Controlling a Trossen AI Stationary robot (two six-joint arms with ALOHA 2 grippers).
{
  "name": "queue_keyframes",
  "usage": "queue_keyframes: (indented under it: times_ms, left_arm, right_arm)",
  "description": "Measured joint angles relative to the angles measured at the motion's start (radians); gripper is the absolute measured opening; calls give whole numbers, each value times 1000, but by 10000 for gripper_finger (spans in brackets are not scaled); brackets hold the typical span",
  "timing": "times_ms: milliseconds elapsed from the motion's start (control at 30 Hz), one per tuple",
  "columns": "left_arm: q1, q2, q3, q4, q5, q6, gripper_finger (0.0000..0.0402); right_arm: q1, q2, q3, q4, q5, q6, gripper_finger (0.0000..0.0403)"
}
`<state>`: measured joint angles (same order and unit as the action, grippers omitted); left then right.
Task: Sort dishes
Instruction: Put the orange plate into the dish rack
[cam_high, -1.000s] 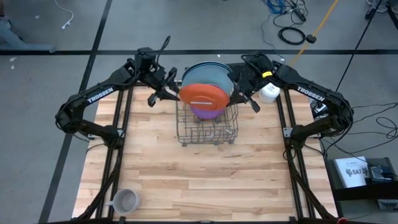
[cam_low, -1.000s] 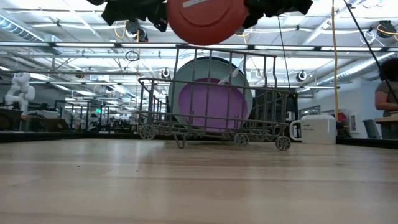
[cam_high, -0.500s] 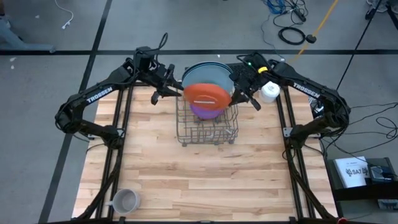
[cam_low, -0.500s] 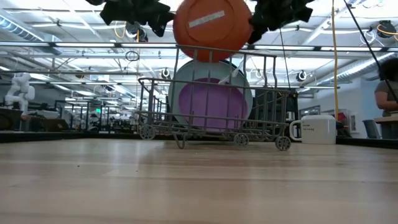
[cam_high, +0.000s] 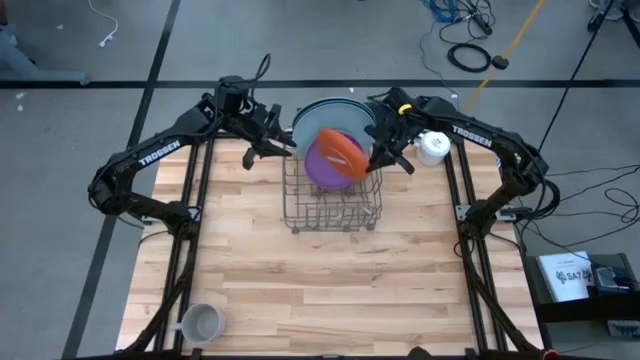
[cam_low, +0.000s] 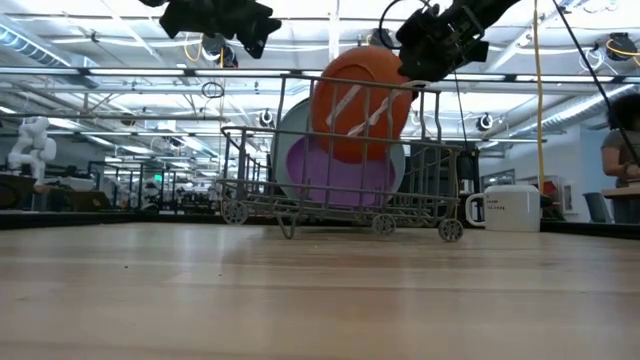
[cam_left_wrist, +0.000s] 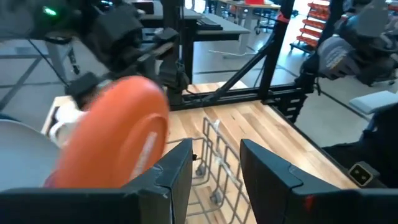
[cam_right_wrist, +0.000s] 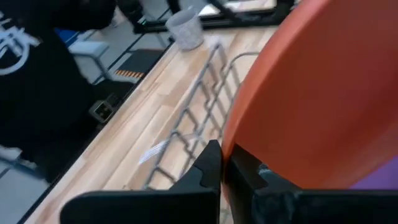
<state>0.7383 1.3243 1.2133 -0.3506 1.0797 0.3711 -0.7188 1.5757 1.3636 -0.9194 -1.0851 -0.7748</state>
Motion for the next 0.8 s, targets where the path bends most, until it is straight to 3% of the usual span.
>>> queue_keyframes:
  times_ms: [167, 400, 800]
  left_arm:
    - [-14, 0, -1, 54, -38, 0, 135]
    - [-77, 15, 0, 112, -260, 0, 135]
    - [-96, 82, -1, 160, -243, -78, 135]
  right_arm:
    - [32, -2, 0, -18, -5, -14, 1]
    - [99, -2, 20, -23, 2, -15, 1]
    - [194, -3, 133, -116, 17, -30, 1]
